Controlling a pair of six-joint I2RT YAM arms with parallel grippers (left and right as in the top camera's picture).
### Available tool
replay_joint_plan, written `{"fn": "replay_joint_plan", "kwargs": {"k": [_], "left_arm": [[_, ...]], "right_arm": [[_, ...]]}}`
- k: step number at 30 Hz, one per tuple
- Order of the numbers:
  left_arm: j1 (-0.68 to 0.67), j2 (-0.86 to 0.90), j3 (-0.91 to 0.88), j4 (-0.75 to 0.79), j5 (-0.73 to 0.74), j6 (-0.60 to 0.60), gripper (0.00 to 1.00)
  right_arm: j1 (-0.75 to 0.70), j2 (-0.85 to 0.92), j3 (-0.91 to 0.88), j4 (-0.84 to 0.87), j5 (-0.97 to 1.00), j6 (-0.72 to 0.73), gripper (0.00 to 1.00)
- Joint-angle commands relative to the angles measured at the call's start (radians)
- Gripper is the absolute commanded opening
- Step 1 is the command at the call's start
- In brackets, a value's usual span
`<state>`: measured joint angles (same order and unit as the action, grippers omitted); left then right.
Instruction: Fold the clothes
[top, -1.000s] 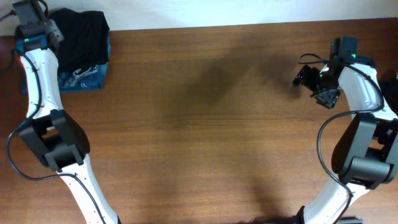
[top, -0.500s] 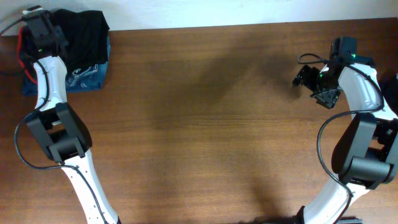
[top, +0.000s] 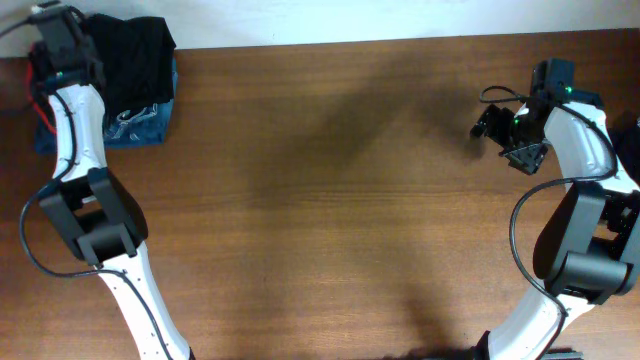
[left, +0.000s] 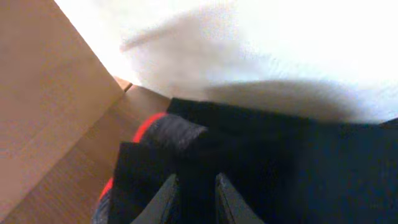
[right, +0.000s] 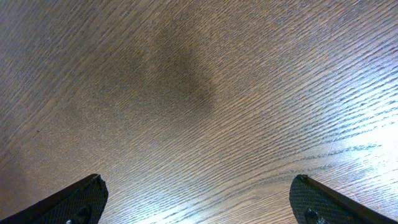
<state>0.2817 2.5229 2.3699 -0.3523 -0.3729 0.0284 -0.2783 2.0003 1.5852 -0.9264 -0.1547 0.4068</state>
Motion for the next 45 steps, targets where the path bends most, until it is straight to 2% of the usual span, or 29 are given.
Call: {"fn": "replay_joint_plan", "kwargs": {"k": [1, 4, 6, 11, 19, 23, 29, 37, 45], "left_arm": [[-0.018, -0.061, 0.023, -0.039, 0.074, -0.044, 0.2], [-0.022, -0.06, 0.021, -0.092, 0.199, -0.085, 0.19], [-0.023, -0.053, 0.02, -0.115, 0.241, -0.115, 0.1], [-0.024, 0.0, 0.02, -0.127, 0.246, -0.115, 0.09], [-0.024, 0.2, 0.02, 0.029, 0.246, -0.114, 0.09], [-0.024, 0.258, 0.02, 0.038, 0.246, -0.114, 0.09], [-0.024, 0.209, 0.054, 0.05, 0.246, -0.114, 0.06], [-0.016, 0.045, 0.074, 0.068, 0.241, -0.114, 0.02], [0.011, 0.046, 0.073, 0.05, 0.185, -0.114, 0.01]], "right_arm": [[-0.003, 0.005, -0.006, 0.0, 0.01, -0.01, 0.99], [-0.004, 0.005, -0.006, 0.0, 0.01, -0.01, 0.99], [-0.003, 0.005, -0.006, 0.0, 0.01, -0.01, 0.99], [-0.003, 0.005, -0.006, 0.0, 0.01, -0.01, 0.99], [-0.003, 0.005, -0.006, 0.0, 0.01, -0.01, 0.98], [-0.004, 0.005, -0.006, 0.0, 0.01, -0.01, 0.99], [-0.003, 0.005, -0.006, 0.0, 0.01, -0.01, 0.99], [-0.003, 0.005, -0.006, 0.0, 0.01, -0.01, 0.99], [-0.003, 0.005, -0.006, 0.0, 0.01, -0.01, 0.99]]}}
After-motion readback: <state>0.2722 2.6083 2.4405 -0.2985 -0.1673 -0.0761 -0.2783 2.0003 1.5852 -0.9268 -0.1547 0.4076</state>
